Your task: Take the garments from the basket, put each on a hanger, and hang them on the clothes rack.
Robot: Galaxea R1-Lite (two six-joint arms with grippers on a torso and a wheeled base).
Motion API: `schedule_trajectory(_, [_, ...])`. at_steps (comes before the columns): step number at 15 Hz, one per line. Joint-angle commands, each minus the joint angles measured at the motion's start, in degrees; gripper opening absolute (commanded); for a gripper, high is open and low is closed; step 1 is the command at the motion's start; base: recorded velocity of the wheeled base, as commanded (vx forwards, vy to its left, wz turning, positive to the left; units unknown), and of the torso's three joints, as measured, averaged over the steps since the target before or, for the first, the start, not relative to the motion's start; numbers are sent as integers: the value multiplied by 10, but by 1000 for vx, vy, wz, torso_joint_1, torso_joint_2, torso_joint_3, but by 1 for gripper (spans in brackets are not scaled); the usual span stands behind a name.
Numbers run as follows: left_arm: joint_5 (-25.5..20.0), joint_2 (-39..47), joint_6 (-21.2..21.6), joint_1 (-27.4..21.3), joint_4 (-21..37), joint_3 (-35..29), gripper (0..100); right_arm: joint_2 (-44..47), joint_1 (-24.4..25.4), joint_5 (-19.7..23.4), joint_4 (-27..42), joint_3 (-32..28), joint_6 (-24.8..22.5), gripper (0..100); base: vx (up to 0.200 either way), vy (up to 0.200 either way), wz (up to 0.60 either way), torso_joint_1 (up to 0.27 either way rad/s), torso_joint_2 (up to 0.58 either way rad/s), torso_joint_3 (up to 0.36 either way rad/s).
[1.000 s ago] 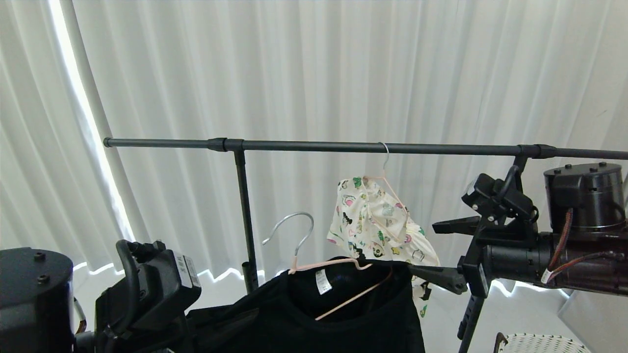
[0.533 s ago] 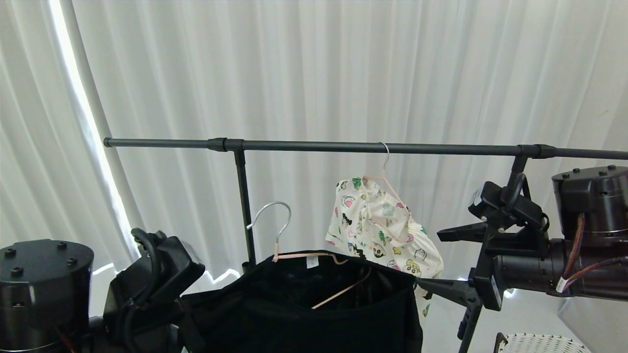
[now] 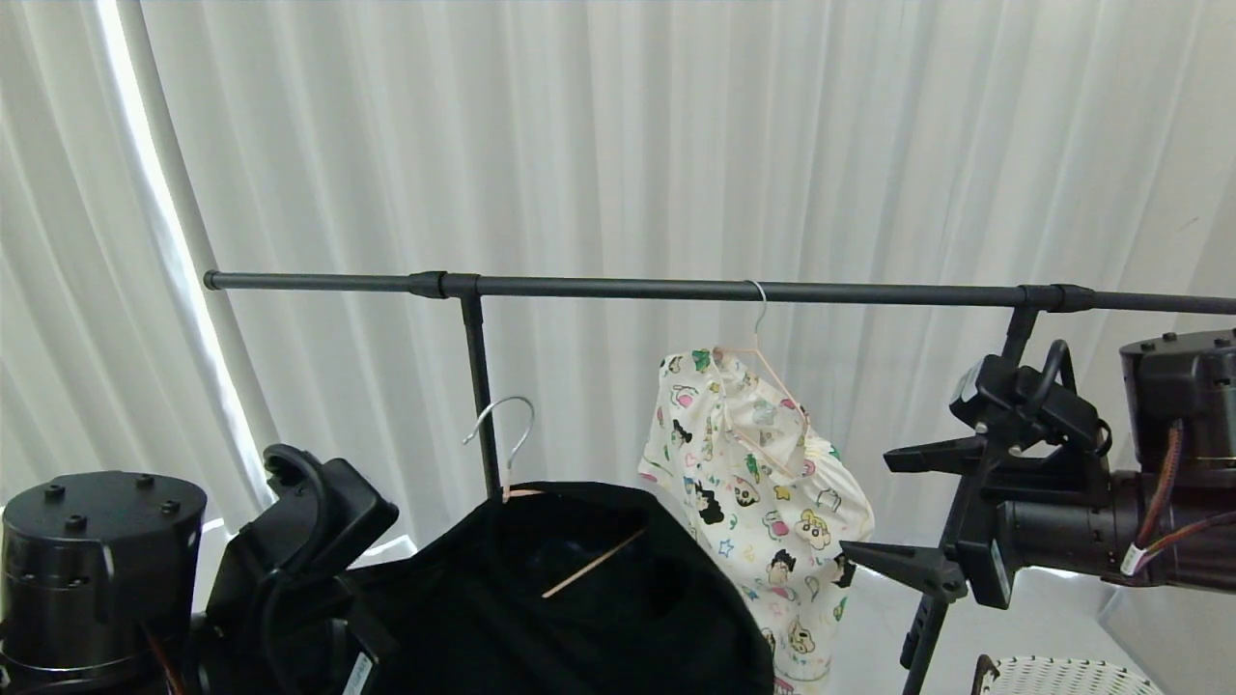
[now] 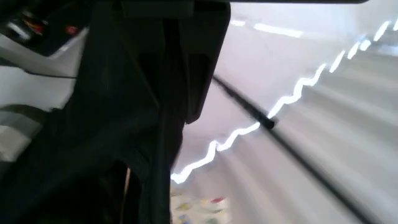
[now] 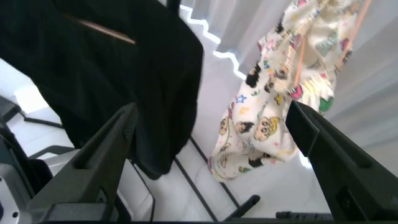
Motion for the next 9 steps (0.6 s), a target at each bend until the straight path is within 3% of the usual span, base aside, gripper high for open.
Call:
schedule_trajectory(1, [4, 3, 0, 14, -1, 10, 0, -11, -24, 2, 0, 7, 0, 100, 0, 0, 0, 0, 0, 0])
schedule_trajectory(3, [-2, -1, -4, 9, -1, 6, 0, -15, -30, 8, 0, 7, 0, 100, 0, 0, 0, 0, 0, 0])
schedule_trajectory(7, [-114, -22, 1, -35, -17, -16, 0, -10, -11, 25, 1, 6, -45, 100, 0, 0, 0, 0, 0, 0])
schedule_trajectory(9, [-136, -24, 2, -46, -23, -17, 0, -7, 13, 28, 1, 3, -61, 100, 0, 0, 0, 0, 0, 0])
